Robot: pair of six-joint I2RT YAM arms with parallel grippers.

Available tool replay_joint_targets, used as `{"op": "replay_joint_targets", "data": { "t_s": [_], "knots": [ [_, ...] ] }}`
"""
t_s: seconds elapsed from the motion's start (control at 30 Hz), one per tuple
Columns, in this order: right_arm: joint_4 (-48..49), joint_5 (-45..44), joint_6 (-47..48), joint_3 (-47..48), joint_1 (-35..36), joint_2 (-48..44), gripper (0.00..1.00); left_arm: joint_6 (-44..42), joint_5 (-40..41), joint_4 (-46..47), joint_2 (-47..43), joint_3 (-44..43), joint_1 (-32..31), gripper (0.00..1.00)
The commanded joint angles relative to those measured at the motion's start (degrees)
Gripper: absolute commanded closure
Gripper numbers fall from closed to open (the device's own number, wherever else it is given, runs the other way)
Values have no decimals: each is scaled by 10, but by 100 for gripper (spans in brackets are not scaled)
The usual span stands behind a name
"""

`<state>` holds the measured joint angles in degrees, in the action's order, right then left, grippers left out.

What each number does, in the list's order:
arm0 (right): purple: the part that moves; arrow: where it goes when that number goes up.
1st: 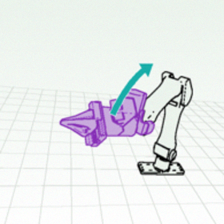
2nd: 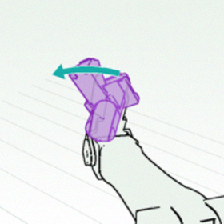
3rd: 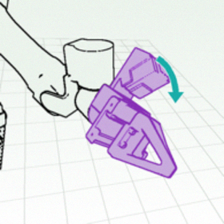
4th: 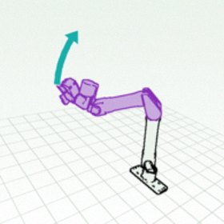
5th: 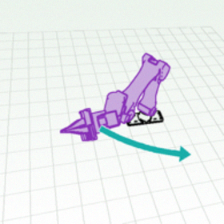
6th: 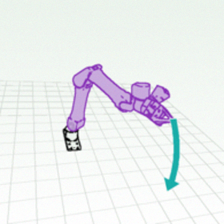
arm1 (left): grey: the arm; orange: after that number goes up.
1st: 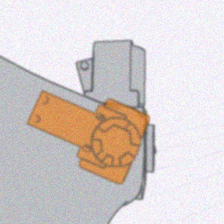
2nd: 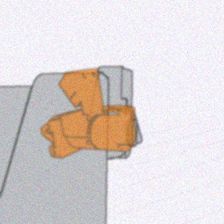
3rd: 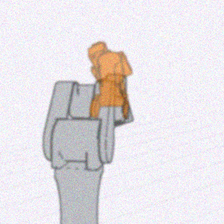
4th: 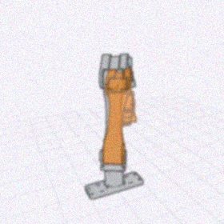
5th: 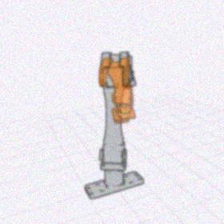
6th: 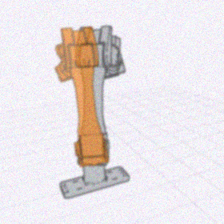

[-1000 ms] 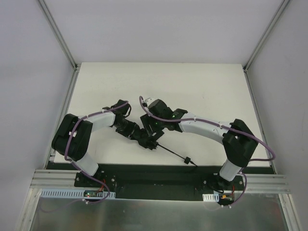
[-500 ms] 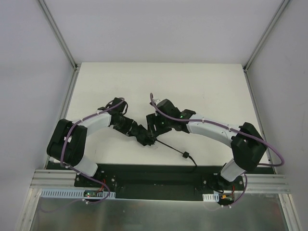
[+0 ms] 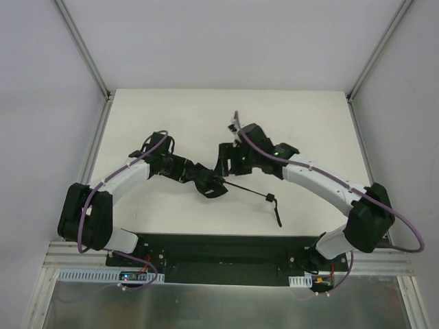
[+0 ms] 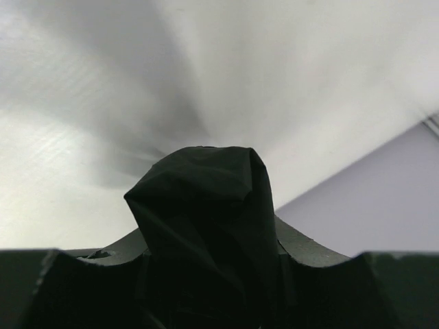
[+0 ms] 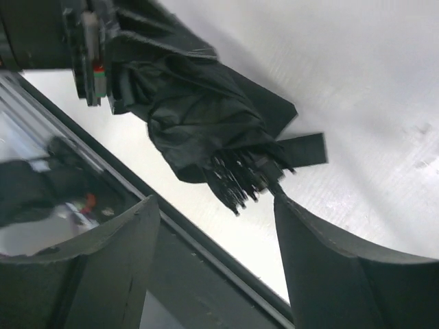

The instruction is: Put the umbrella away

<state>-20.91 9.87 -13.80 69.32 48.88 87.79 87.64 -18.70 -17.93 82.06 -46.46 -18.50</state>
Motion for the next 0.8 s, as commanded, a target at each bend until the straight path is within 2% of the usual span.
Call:
{"op": "replay_joint_targets", "data": {
  "t_s": [0.0,0.07,0.2,0.23,0.3,0.37,0.47,0.67,0.77],
  "knots": [
    [-38,27,-126,25,-109,-124,26,49,-41,15,-58,-74,22,100],
    [-58,44,-124,46,-155,-147,18,59,-49,14,-69,-99,27,100],
    [-107,185,-144,64,-290,-141,16,86,-72,14,-90,-137,36,100],
    [-98,222,-127,60,-326,-141,16,93,-78,14,-96,-146,38,100],
    [-82,272,-69,50,-353,-151,16,115,-83,11,-108,-162,39,100],
    [-60,255,9,17,-350,-190,16,146,-83,9,-121,-174,39,100],
    [-5,225,34,-60,-349,-288,14,184,-82,10,-129,-200,43,100],
    [-41,112,29,-180,-310,-385,18,197,-65,9,-114,-293,51,100],
    [-90,52,52,-201,-306,-417,14,203,-74,10,-100,-327,53,100]
  ]
}}
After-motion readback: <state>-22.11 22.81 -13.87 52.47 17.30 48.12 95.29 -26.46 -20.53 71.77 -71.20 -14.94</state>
